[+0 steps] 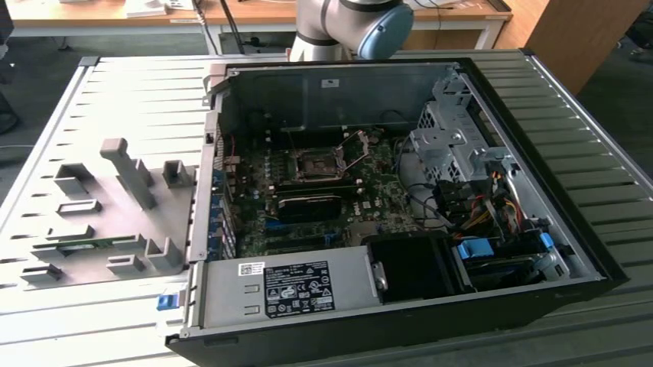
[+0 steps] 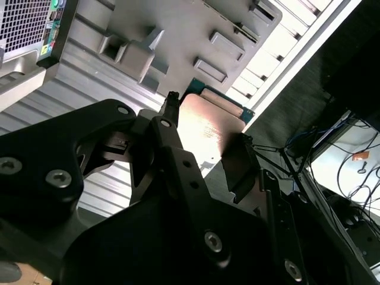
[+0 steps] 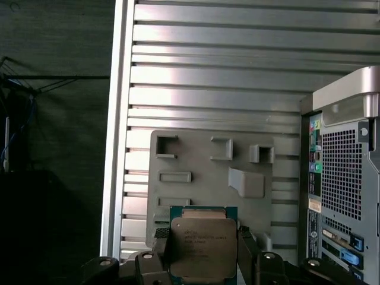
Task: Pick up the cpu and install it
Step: 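Pick up the cpu and move it towards the insertion slot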
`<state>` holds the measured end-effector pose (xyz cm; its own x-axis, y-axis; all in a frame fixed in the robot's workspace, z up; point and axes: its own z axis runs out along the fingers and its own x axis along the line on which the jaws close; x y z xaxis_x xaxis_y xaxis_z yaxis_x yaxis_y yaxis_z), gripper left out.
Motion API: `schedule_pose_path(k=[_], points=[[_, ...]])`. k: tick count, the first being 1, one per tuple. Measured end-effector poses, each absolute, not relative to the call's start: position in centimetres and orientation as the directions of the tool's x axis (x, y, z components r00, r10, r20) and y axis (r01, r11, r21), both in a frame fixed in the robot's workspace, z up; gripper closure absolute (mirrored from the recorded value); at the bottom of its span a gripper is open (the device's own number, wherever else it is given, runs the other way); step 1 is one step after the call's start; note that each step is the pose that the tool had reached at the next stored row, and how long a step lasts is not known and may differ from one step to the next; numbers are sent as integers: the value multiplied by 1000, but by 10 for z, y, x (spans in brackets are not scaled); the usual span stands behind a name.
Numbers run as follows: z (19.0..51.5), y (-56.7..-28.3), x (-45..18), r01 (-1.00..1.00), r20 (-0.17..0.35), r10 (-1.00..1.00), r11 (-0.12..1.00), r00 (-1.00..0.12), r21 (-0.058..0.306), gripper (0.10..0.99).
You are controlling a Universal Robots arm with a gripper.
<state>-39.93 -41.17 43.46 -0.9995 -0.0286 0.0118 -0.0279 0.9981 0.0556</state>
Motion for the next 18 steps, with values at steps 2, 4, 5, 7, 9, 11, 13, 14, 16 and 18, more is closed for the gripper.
schedule_pose_path(k=[2, 4, 5, 7, 9, 11, 13, 14, 16, 18], points=[[435, -412, -396, -28, 12, -29, 998, -1000, 56, 545], [435, -412, -394, -28, 12, -29, 998, -1000, 56, 545], [435, -412, -392, -28, 12, -29, 998, -1000, 56, 545], [435, -412, -390, -28, 12, -29, 998, -1000, 56, 545], [435, -412, -387, -28, 12, -29, 998, -1000, 56, 545], [435, -412, -385, -28, 12, -29, 998, -1000, 56, 545], [435, -412, -382, -28, 12, -29, 998, -1000, 56, 545], [435, -412, -381, -28, 12, -29, 998, -1000, 56, 545], [435, -412, -379, -28, 12, -29, 998, -1000, 56, 545], [435, -412, -376, -28, 12, -29, 998, -1000, 56, 545]])
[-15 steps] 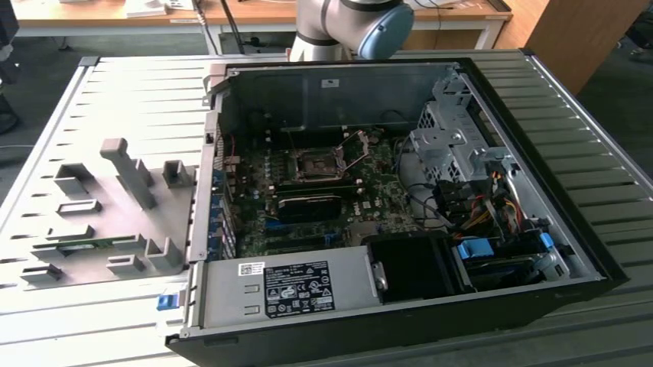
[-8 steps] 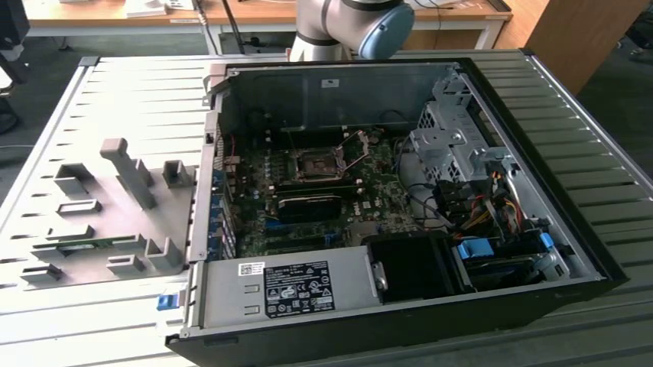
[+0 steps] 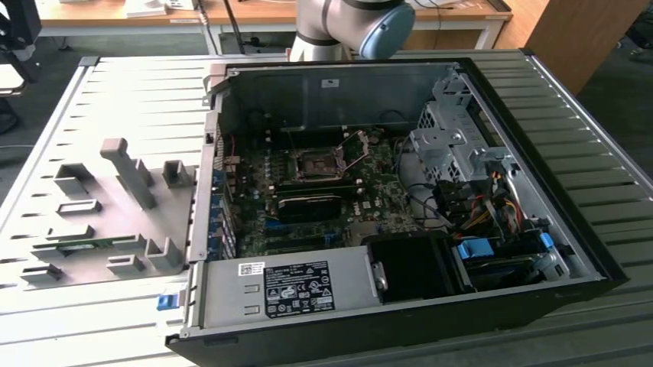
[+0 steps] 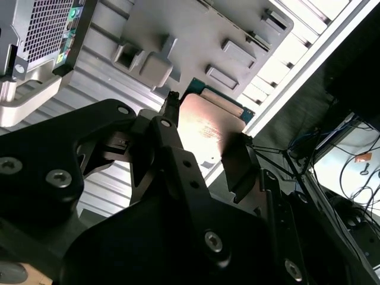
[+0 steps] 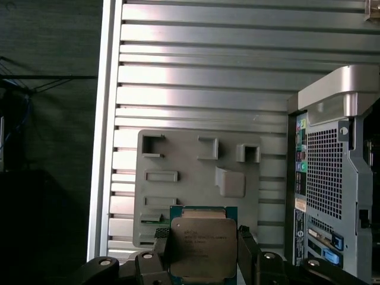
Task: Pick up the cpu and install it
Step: 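Pick up the cpu and move it towards the insertion slot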
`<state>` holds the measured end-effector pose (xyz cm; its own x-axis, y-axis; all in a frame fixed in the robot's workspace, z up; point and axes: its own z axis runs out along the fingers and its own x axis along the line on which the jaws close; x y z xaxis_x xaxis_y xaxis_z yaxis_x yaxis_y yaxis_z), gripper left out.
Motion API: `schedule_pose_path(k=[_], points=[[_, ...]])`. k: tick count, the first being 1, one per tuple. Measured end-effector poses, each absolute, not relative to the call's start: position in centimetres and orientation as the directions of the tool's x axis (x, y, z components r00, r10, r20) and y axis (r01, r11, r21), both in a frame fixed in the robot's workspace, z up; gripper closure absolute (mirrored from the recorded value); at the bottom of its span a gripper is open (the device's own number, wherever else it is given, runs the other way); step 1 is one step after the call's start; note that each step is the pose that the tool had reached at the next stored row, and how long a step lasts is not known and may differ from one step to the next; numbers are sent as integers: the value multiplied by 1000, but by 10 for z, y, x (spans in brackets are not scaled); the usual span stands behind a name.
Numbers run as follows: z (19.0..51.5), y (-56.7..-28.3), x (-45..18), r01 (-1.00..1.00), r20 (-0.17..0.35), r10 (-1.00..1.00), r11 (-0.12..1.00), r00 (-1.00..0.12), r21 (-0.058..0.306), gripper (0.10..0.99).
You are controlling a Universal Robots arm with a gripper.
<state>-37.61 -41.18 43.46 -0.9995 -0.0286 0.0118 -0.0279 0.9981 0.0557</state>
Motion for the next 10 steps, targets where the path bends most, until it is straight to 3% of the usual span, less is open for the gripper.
schedule_pose_path(k=[10], points=[[435, -412, -362, -28, 12, -29, 998, -1000, 56, 545]])
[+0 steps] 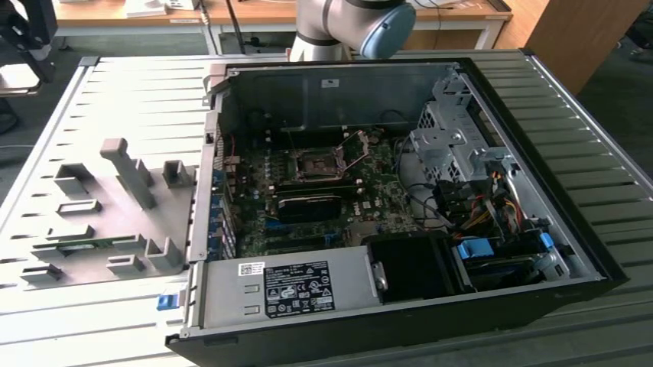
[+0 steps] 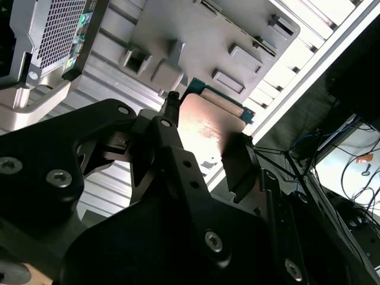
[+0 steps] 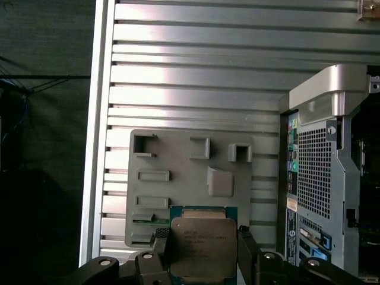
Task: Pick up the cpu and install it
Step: 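Pick up the cpu and move it towards the insertion slot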
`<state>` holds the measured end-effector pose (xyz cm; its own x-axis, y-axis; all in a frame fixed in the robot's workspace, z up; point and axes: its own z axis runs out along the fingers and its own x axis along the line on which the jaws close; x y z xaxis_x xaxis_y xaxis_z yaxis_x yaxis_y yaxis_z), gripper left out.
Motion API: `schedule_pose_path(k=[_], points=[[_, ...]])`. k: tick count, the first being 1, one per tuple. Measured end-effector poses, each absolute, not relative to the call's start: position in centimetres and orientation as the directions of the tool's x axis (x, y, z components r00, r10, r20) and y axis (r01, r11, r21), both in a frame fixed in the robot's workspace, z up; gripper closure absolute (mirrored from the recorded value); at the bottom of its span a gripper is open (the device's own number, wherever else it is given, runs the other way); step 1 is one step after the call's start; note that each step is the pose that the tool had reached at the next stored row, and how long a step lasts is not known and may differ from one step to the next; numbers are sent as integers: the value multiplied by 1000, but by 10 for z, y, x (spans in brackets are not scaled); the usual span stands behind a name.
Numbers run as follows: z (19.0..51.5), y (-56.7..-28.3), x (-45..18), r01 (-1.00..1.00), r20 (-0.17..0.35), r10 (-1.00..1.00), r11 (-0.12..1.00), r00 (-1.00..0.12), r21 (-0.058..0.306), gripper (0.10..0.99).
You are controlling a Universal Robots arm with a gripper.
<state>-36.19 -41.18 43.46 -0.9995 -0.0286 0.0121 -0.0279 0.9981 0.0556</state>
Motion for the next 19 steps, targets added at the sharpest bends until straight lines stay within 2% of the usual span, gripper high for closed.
schedule_pose_path(k=[19], points=[[435, -412, -330, -28, 14, -29, 998, -999, 56, 545]])
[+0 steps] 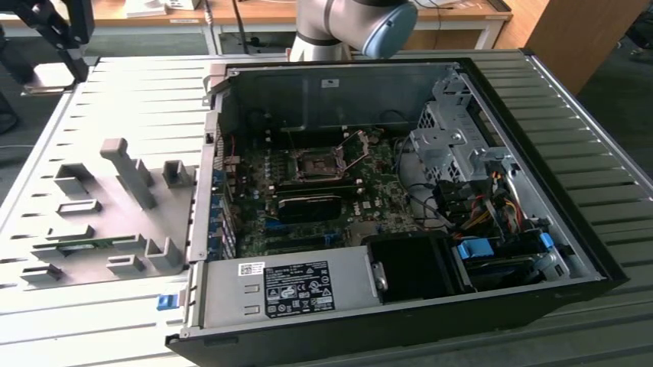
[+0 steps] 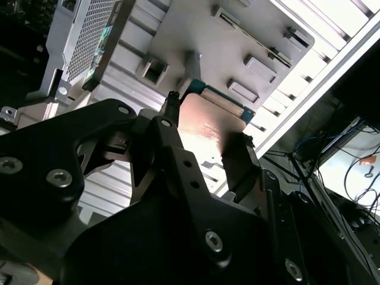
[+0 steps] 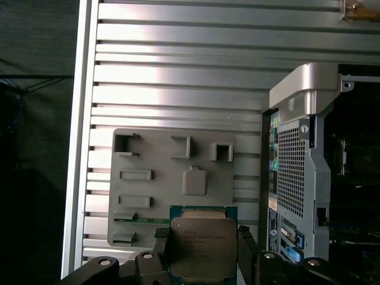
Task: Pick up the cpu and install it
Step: 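Pick up the cpu and move it towards the insertion slot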
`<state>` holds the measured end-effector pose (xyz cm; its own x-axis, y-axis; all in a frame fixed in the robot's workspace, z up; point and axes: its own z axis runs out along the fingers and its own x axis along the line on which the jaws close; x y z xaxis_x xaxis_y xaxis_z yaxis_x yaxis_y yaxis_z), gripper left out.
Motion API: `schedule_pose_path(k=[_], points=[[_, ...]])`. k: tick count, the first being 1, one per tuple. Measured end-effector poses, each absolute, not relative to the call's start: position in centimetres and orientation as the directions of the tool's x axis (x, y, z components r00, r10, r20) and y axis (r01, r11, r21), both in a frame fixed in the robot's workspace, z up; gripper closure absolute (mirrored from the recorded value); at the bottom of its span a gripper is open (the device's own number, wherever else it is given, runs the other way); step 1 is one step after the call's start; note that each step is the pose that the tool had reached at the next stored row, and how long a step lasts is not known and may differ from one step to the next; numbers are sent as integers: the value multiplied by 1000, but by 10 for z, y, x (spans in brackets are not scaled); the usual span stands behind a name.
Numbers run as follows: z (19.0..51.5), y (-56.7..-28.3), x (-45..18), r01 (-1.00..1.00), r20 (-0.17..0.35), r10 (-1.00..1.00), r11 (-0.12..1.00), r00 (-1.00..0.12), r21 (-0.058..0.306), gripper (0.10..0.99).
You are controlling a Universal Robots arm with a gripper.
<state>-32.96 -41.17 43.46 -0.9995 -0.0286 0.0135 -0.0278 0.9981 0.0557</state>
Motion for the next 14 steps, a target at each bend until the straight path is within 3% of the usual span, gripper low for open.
schedule_pose_path(k=[14], points=[[435, -412, -305, -28, 15, -29, 998, -999, 56, 545]])
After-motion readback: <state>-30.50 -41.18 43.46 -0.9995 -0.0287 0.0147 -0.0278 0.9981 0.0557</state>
